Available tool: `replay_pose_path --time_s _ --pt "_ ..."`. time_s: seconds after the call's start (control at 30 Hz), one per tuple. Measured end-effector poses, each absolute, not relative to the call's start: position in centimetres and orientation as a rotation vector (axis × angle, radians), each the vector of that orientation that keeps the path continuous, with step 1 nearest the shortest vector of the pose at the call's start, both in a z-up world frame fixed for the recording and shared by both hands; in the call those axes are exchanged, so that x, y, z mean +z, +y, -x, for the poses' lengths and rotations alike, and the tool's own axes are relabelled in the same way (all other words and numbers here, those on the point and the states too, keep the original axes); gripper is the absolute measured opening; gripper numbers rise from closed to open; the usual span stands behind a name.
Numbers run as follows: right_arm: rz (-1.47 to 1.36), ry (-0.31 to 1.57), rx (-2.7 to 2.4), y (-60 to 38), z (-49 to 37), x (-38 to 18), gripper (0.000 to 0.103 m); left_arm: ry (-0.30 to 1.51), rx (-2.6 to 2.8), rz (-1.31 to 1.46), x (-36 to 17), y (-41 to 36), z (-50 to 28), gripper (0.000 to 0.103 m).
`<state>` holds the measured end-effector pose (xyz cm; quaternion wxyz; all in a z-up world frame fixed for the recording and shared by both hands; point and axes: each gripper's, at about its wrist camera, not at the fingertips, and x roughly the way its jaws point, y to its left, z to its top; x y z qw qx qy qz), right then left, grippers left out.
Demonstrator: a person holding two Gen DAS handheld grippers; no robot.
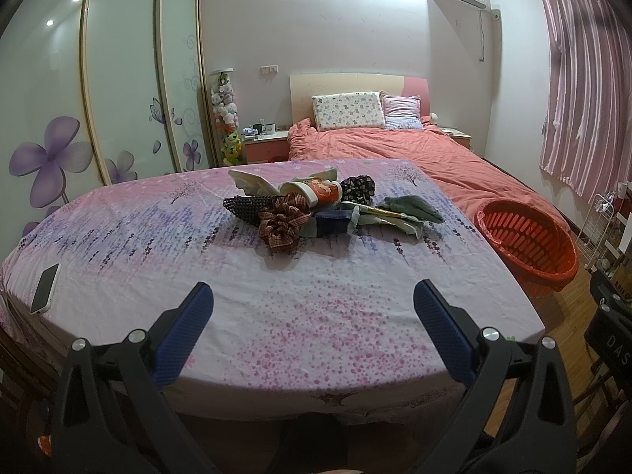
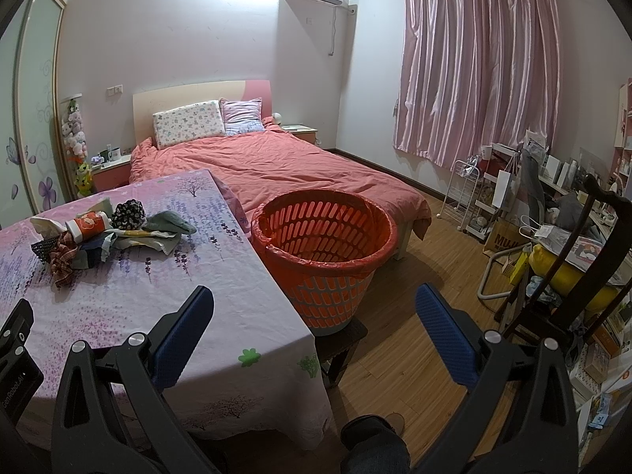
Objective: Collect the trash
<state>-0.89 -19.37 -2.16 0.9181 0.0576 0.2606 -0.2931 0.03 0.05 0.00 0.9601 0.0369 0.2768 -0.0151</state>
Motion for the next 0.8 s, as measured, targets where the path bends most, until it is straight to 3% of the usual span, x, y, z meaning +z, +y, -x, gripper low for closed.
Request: replay_pose_path --time_s 0.8 --pt "-0.116 0.551 -0.602 -19.71 0.51 -2.58 0.101 0.587 -0.026 -0.070 -0.59 0.16 -0.90 0.099"
